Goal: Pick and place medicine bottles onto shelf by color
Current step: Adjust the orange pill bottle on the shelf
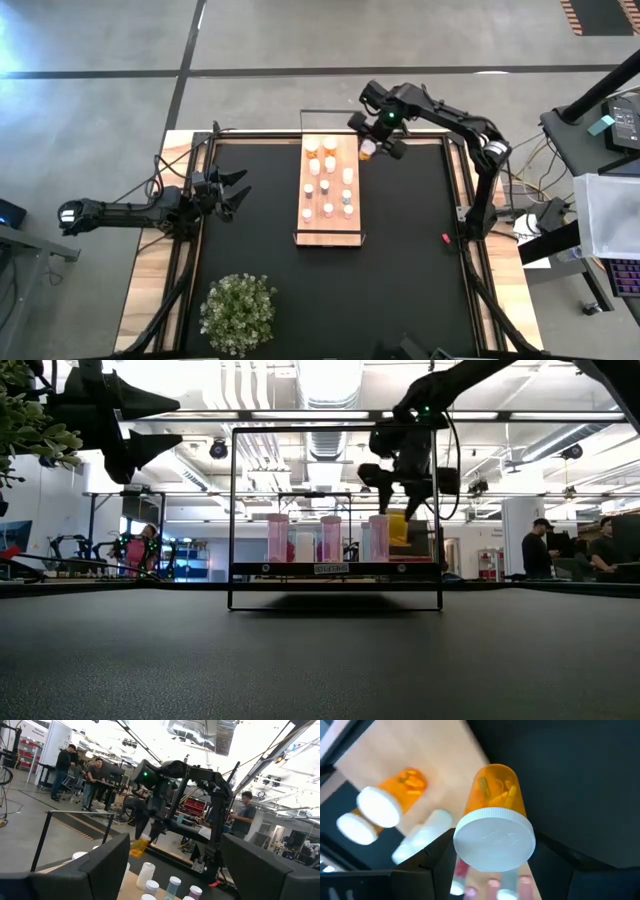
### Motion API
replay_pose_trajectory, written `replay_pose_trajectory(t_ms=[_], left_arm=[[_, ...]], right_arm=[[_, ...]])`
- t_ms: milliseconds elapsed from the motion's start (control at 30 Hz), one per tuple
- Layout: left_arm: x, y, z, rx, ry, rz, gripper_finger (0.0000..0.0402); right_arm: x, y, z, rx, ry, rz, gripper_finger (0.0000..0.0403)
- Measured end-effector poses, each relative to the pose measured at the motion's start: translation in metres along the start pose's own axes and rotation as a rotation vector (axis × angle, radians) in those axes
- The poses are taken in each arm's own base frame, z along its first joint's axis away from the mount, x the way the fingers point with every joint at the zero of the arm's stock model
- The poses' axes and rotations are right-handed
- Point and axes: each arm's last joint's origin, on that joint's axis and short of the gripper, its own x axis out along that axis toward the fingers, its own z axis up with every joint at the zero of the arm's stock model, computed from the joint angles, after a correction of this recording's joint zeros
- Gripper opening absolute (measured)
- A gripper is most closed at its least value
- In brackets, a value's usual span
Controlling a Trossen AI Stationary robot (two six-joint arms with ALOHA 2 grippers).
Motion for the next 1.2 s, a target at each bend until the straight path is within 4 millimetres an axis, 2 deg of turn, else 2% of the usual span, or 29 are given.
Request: replay_pose_trajectory(t_ms=[267,400,633,767,1000,1200], left_arm=[[0.000,0.000,0.000,0.000,0.000,0.000,0.0295],[0.000,0.000,0.000,0.000,0.000,0.000,0.0295],[0.000,0.000,0.000,0.000,0.000,0.000,0.0295],[0.000,0.000,0.000,0.000,0.000,0.000,0.0295],[0.000,0.000,0.000,0.000,0.000,0.000,0.0295],[0.000,0.000,0.000,0.000,0.000,0.000,0.0295]], right_arm=[[0.005,0.012,-0.013,0.016,-0.008,0.087,0.0203],[0.010,0.012,-0.017,0.159,-0.004,0.069,0.0203],[0.021,0.017,-0.028,0.210,-0.081,0.081,0.0203],[0.024,0.017,-0.034,0.257,-0.181,0.089,0.0203],[0.027,0.020,-0.034,0.310,-0.199,0.121,0.0203],[0.040,0.024,-0.033,0.313,-0.184,0.107,0.0203]])
